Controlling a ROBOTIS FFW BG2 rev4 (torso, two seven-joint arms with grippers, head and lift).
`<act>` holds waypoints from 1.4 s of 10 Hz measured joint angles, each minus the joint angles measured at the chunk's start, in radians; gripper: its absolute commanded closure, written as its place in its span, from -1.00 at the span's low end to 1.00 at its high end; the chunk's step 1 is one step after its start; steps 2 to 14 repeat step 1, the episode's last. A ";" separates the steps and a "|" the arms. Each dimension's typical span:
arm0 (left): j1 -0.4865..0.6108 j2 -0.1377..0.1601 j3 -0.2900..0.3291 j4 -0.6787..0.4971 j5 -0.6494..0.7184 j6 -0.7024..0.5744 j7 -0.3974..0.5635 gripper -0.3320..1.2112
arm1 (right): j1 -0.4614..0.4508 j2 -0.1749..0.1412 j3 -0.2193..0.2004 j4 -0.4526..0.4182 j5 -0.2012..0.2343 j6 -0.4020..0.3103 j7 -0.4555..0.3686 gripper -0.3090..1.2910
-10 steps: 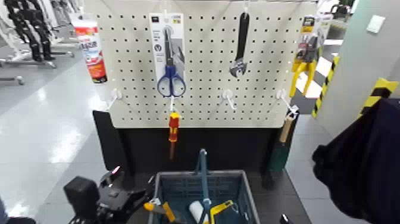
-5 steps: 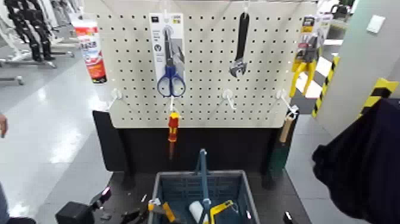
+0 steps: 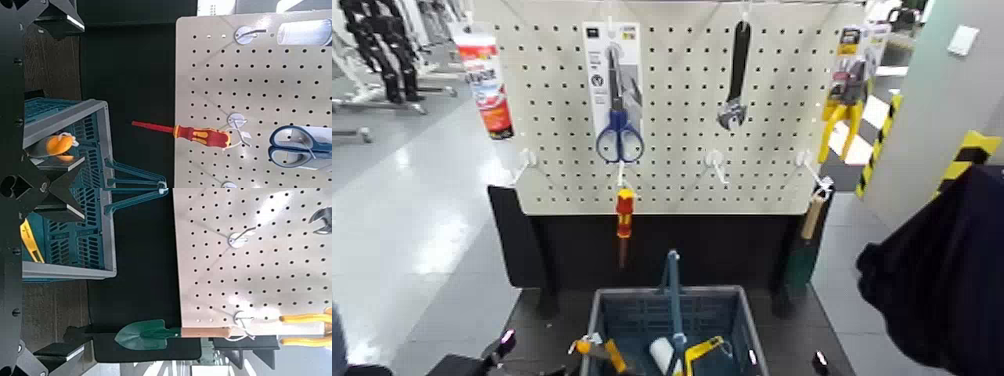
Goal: Put the yellow paint brush into the crate.
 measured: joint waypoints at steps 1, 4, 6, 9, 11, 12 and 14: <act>0.000 0.000 -0.002 0.002 0.001 0.001 0.000 -0.40 | 0.001 0.000 -0.001 -0.001 0.012 -0.009 0.000 -0.44; 0.000 0.000 -0.002 0.002 0.001 0.001 0.000 -0.40 | 0.001 0.000 -0.001 -0.001 0.012 -0.009 0.000 -0.44; 0.000 0.000 -0.002 0.002 0.001 0.001 0.000 -0.40 | 0.001 0.000 -0.001 -0.001 0.012 -0.009 0.000 -0.44; 0.000 0.000 -0.002 0.002 0.001 0.001 0.000 -0.40 | 0.001 0.000 -0.001 -0.001 0.012 -0.009 0.000 -0.44; 0.000 0.000 -0.002 0.002 0.001 0.001 0.000 -0.40 | 0.001 0.000 -0.001 -0.001 0.012 -0.009 0.000 -0.44; 0.000 0.000 -0.002 0.002 0.001 0.001 0.000 -0.40 | 0.001 0.000 -0.001 -0.001 0.012 -0.009 0.000 -0.44; 0.000 0.000 -0.002 0.002 0.001 0.001 0.000 -0.40 | 0.001 0.000 -0.001 -0.001 0.012 -0.009 0.000 -0.44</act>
